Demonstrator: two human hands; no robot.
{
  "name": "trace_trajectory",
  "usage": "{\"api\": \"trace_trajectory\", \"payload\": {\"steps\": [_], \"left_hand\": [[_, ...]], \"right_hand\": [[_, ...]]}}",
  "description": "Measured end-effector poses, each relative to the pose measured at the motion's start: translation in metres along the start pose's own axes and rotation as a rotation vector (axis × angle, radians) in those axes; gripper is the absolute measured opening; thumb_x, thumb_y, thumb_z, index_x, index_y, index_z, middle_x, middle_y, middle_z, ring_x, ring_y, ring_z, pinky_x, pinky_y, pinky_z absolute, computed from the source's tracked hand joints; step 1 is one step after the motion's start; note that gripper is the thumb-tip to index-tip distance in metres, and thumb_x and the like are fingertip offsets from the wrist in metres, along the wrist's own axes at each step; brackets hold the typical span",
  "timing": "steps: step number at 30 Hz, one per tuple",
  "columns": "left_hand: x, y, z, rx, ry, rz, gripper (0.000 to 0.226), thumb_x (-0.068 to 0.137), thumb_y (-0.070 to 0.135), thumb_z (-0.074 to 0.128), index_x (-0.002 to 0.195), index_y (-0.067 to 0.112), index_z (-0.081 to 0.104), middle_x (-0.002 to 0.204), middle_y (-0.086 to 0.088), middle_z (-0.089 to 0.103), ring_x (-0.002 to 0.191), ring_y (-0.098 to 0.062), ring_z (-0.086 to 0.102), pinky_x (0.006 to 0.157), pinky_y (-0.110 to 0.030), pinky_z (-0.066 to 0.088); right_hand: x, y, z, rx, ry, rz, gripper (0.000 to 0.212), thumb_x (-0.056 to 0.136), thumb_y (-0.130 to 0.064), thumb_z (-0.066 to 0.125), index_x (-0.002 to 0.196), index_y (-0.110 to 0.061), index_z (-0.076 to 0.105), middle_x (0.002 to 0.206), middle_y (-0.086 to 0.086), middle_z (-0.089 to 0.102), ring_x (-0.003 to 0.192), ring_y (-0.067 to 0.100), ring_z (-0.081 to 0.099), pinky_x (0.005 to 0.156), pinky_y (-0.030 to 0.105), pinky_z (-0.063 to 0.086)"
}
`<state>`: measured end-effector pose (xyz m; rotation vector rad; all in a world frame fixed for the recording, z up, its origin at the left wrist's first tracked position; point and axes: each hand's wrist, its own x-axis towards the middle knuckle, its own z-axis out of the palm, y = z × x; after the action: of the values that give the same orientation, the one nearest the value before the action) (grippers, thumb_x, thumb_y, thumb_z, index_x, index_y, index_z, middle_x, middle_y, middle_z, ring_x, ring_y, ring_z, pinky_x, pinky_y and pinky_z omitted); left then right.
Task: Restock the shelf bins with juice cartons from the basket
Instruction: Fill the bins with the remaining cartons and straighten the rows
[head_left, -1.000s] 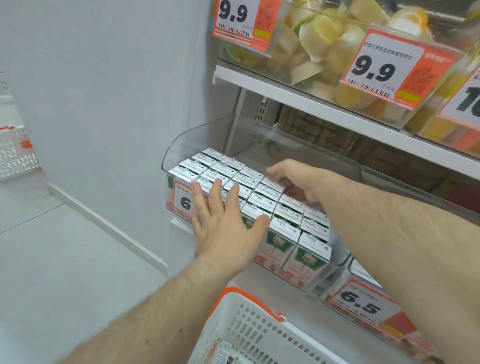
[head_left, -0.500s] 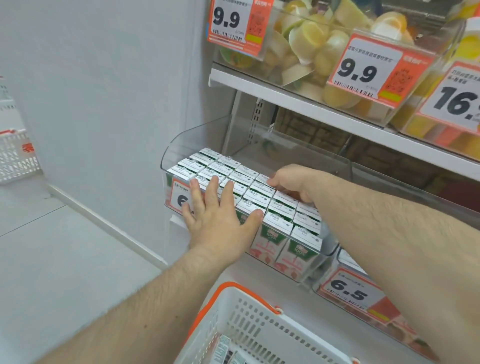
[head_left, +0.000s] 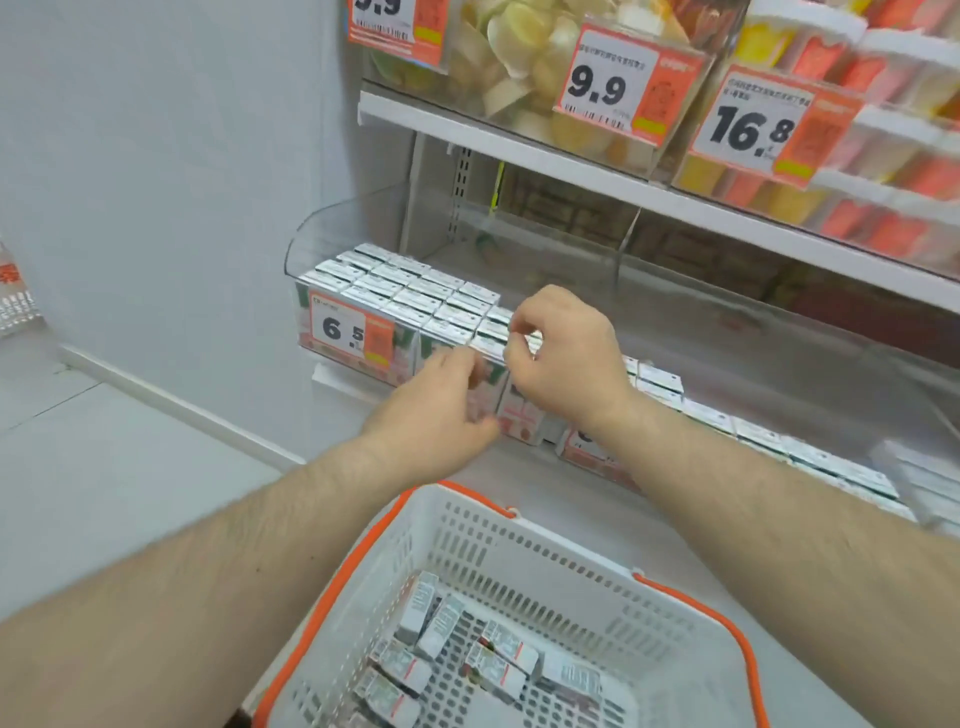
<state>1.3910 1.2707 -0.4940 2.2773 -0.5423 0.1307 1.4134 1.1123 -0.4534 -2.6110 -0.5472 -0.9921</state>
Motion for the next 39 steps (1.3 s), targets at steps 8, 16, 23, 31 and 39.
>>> {"api": "trace_trajectory", "payload": {"steps": [8, 16, 23, 31, 39], "left_hand": [[-0.033, -0.012, 0.052, 0.158, -0.438, 0.042, 0.020, 0.081, 0.017, 0.062, 0.099, 0.016, 0.052, 0.095, 0.002, 0.060, 0.092, -0.024, 0.059, 0.073, -0.029, 0.042], [-0.076, -0.060, 0.109, 0.511, -0.890, -0.098, 0.026, 0.088, 0.021, 0.057, 0.113, 0.016, 0.061, 0.117, -0.004, 0.064, 0.105, -0.023, 0.057, 0.090, -0.037, 0.049], [-0.106, -0.110, 0.153, 0.555, -0.940, -0.374, 0.038, 0.092, 0.031, 0.057, 0.124, 0.012, 0.056, 0.126, -0.004, 0.059, 0.110, -0.026, 0.056, 0.089, -0.036, 0.049], [-0.161, -0.147, 0.212, 0.770, -1.081, -0.560, 0.071, 0.063, 0.053, 0.066, 0.125, 0.019, 0.056, 0.124, -0.007, 0.057, 0.111, -0.028, 0.054, 0.091, -0.043, 0.050], [-0.146, -0.155, 0.215, 0.511, -1.053, -0.678, 0.065, 0.075, 0.053, 0.063, 0.128, 0.018, 0.050, 0.134, -0.008, 0.049, 0.113, -0.028, 0.051, 0.093, -0.041, 0.047]], "right_hand": [[-0.134, -0.008, 0.017, 0.137, -0.150, 0.107, 0.026, 0.073, -0.028, 0.046, 0.068, -0.011, 0.063, 0.069, 0.003, 0.058, 0.066, 0.024, 0.056, 0.057, 0.029, 0.043], [-0.236, -0.009, 0.060, 0.257, -0.652, 0.489, 0.011, 0.083, -0.012, 0.059, 0.077, -0.013, 0.068, 0.082, 0.002, 0.068, 0.080, 0.021, 0.060, 0.074, 0.033, 0.049], [-0.329, 0.020, 0.093, 0.315, -1.091, 0.859, 0.017, 0.094, -0.014, 0.053, 0.084, -0.011, 0.066, 0.086, 0.007, 0.069, 0.071, 0.023, 0.065, 0.071, 0.041, 0.058], [-0.406, 0.038, 0.105, 0.194, -1.484, 0.874, 0.043, 0.093, -0.029, 0.059, 0.135, -0.017, 0.051, 0.131, 0.006, 0.056, 0.110, 0.023, 0.056, 0.087, 0.033, 0.048], [-0.407, 0.046, 0.120, 0.013, -1.051, 0.768, 0.040, 0.083, -0.027, 0.064, 0.120, -0.010, 0.064, 0.116, 0.007, 0.062, 0.108, 0.025, 0.056, 0.093, 0.034, 0.046]]}}
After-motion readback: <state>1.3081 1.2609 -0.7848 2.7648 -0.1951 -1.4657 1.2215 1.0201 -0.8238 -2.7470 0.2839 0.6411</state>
